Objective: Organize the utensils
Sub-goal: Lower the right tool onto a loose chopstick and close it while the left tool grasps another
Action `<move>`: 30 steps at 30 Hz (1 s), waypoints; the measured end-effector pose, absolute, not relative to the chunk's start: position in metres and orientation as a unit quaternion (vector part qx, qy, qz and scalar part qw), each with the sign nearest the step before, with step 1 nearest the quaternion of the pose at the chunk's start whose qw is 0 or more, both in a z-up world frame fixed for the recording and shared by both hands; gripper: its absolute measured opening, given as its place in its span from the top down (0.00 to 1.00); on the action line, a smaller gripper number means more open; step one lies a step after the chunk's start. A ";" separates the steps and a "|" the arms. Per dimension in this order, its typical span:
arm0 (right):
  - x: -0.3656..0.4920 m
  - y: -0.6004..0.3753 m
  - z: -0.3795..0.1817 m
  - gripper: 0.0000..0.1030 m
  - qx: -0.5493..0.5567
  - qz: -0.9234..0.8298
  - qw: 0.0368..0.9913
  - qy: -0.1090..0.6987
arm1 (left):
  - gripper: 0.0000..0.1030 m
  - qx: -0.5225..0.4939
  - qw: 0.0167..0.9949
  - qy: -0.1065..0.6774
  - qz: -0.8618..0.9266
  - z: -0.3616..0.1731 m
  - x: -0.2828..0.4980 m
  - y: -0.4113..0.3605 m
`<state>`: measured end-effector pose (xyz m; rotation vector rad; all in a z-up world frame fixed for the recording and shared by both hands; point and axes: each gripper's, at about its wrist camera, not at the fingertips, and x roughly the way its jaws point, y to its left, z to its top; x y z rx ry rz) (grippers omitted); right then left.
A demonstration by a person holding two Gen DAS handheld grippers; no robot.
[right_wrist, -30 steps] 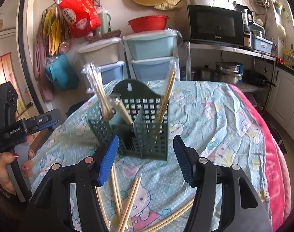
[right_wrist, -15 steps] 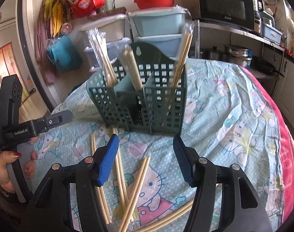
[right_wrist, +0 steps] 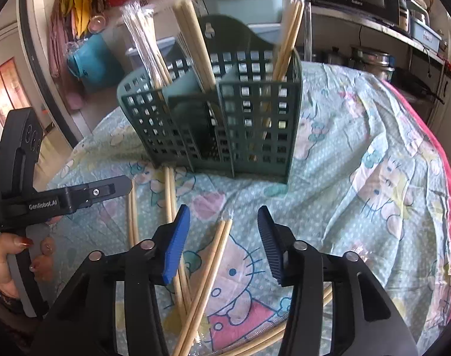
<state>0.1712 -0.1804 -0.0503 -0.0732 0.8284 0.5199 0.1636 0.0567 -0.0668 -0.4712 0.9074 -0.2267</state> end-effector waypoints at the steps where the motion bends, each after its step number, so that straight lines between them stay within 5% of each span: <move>1: 0.173 -0.180 -0.053 0.59 -0.036 0.250 0.880 0.402 | 0.47 -0.227 0.864 0.437 -0.106 -0.069 0.165 0.057; 13: 0.193 -0.168 -0.070 0.62 -0.043 0.254 0.862 0.435 | 0.61 -0.223 0.860 0.451 -0.085 -0.074 0.186 0.060; 18: 0.199 -0.163 -0.078 0.67 -0.043 0.250 0.856 0.451 | 0.78 -0.200 0.868 0.450 -0.064 -0.076 0.191 0.060; 23: 0.202 -0.165 -0.083 0.85 -0.038 0.234 0.858 0.455 | 0.87 -0.189 0.873 0.446 -0.059 -0.078 0.192 0.063; 30: 0.200 -0.182 -0.082 0.89 -0.010 0.226 0.864 0.450 | 0.93 -0.201 0.873 0.440 -0.068 -0.081 0.190 0.071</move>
